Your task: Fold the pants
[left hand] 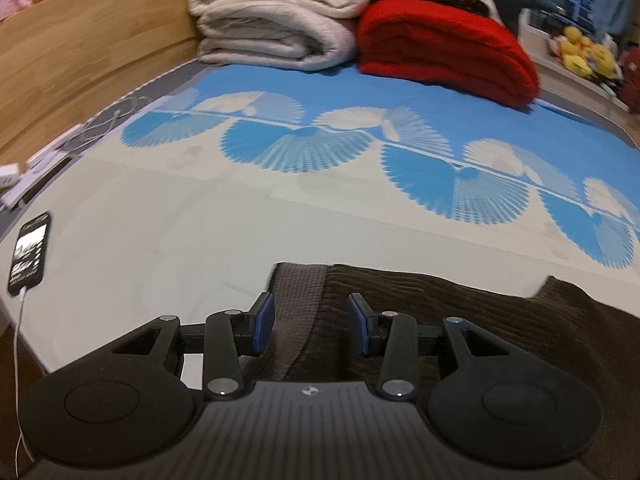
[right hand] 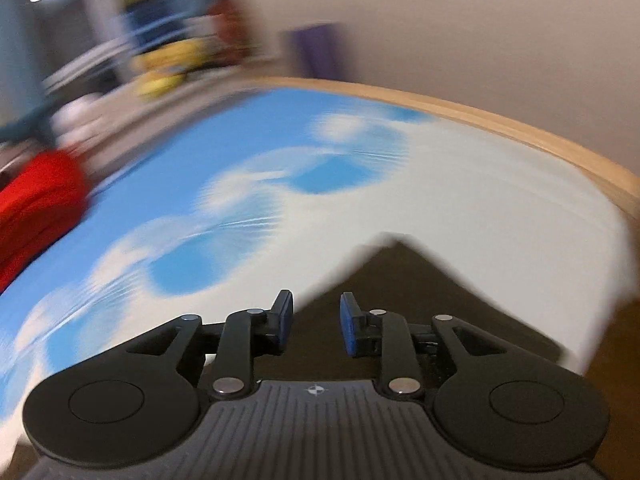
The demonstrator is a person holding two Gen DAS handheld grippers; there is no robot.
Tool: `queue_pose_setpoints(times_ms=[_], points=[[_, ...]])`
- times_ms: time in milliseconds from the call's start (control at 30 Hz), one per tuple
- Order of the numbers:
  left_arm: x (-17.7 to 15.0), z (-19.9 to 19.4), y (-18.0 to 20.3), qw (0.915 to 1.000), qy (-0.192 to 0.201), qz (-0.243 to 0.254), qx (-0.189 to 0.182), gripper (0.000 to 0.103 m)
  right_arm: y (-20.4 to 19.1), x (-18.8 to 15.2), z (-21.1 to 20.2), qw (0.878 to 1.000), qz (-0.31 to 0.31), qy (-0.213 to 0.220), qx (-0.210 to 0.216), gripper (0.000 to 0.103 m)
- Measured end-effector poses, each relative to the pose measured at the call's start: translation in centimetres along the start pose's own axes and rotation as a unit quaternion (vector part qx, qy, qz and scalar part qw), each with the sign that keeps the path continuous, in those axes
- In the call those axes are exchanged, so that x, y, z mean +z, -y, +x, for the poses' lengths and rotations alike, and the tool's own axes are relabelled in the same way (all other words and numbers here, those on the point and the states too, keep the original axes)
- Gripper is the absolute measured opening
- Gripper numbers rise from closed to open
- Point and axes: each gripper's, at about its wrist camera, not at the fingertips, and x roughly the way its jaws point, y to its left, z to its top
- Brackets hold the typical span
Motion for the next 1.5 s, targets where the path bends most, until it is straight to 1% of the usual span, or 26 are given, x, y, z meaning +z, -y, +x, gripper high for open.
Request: queue_pose_setpoints(times_ms=[33,100,200,233,267,300,333,367,400,467,533,600,700,800,933,1000,1033,1067,1100,1133,1200,1233,1300,1400,1433,1500], points=[[0.0,0.1,0.3,0.9999,0.001,0.007,-0.008,0.045,-2.1,-0.1,-0.1,0.999,-0.027,-0.003,0.03,0.028],[-0.1,0.1,1.0,0.9995,0.005,0.022,-0.021,0.045,-6.4,-0.4,-0.1,0.993,-0.075,-0.015,0.089,0.029],[-0.2,0.6,2.2,0.998,0.005,0.052,-0.035,0.043,-12.4,-1.0,0.1,0.977,-0.134,-0.041,0.162,0.029],[-0.4,1.3,2.4,0.9974,-0.006,0.06,-0.039,0.043,-14.4,-1.4,0.1,0.97,-0.151,-0.049,0.183,0.029],[-0.5,2.4,2.5,0.9967,-0.033,0.067,-0.032,0.043,-16.6,-1.9,0.1,0.962,-0.168,-0.058,0.206,0.029],[-1.1,4.3,2.4,0.9939,-0.081,0.074,-0.01,0.041,-18.3,-2.4,0.1,0.955,-0.179,-0.067,0.225,0.029],[-1.8,5.7,2.1,0.9904,-0.118,0.072,0.006,0.039,-20.0,-2.8,0.2,0.948,-0.189,-0.077,0.242,0.029],[-2.1,6.3,1.8,0.9894,-0.132,0.062,0.006,0.039,-22.1,-3.5,0.3,0.94,-0.198,-0.089,0.262,0.029],[-1.9,6.2,1.9,0.99,-0.126,0.063,0.005,0.039,-23.5,-3.9,0.4,0.934,-0.204,-0.101,0.276,0.029],[-1.9,5.9,2.4,0.9897,-0.114,0.087,0.007,0.039,-26.5,-5.0,0.5,0.92,-0.216,-0.126,0.303,0.029],[-2.1,6.1,2.5,0.9889,-0.117,0.092,0.006,0.039,-29.5,-6.3,0.8,0.905,-0.235,-0.154,0.319,0.03],[-2.1,6.3,2.5,0.9886,-0.118,0.094,0.003,0.04,-32.3,-7.8,1.3,0.892,-0.255,-0.176,0.33,0.035],[-2.0,6.4,2.4,0.9878,-0.12,0.099,-0.002,0.04,-35.9,-9.9,2.4,0.877,-0.284,-0.197,0.332,0.042],[-1.9,6.3,2.5,0.9869,-0.122,0.106,-0.005,0.041,-38.5,-11.8,4.0,0.87,-0.298,-0.218,0.328,0.044],[-2.0,6.2,2.4,0.9861,-0.123,0.111,-0.012,0.041,-40.7,-14.0,6.9,0.863,-0.312,-0.25,0.308,0.045],[-2.0,6.3,2.3,0.9856,-0.124,0.114,-0.016,0.042,-41.6,-15.3,8.1,0.854,-0.335,-0.28,0.284,0.044],[-1.9,6.3,2.2,0.9855,-0.124,0.115,-0.018,0.042,-41.9,-15.9,8.5,0.849,-0.349,-0.288,0.274,0.04],[-1.9,6.3,2.2,0.9854,-0.125,0.114,-0.02,0.042,-42.1,-16.6,8.7,0.844,-0.365,-0.288,0.266,0.019],[-1.8,6.3,2.1,0.9852,-0.125,0.114,-0.022,0.042,-42.4,-16.8,8.7,0.843,-0.372,-0.281,0.269,0.008],[-1.8,6.2,2.0,0.9851,-0.126,0.114,-0.024,0.042,-42.6,-16.8,8.4,0.842,-0.377,-0.272,0.273,0.007],[-1.6,6.2,1.8,0.9855,-0.127,0.109,-0.028,0.042,-42.9,-16.8,8.1,0.844,-0.386,-0.255,0.273,0.006],[-1.4,6.0,1.8,0.986,-0.126,0.105,-0.03,0.042,-42.9,-16.7,8.1,0.846,-0.384,-0.251,0.272,0.005],[-1.1,5.6,1.6,0.9875,-0.118,0.099,-0.035,0.042,-42.8,-16.5,8.5,0.856,-0.371,-0.244,0.263,0.004],[-0.5,4.4,1.4,0.9909,-0.091,0.09,-0.041,0.042,-42.6,-16.4,8.9,0.869,-0.364,-0.23,0.243,0.003],[-0.3,4.1,1.3,0.9918,-0.083,0.086,-0.045,0.042,-42.4,-16.4,8.8,0.878,-0.373,-0.211,0.213,0.003],[0.2,3.6,1.1,0.9931,-0.072,0.071,-0.059,0.042,-42.2,-16.4,9.6,0.888,-0.397,-0.181,0.146,0.004]])
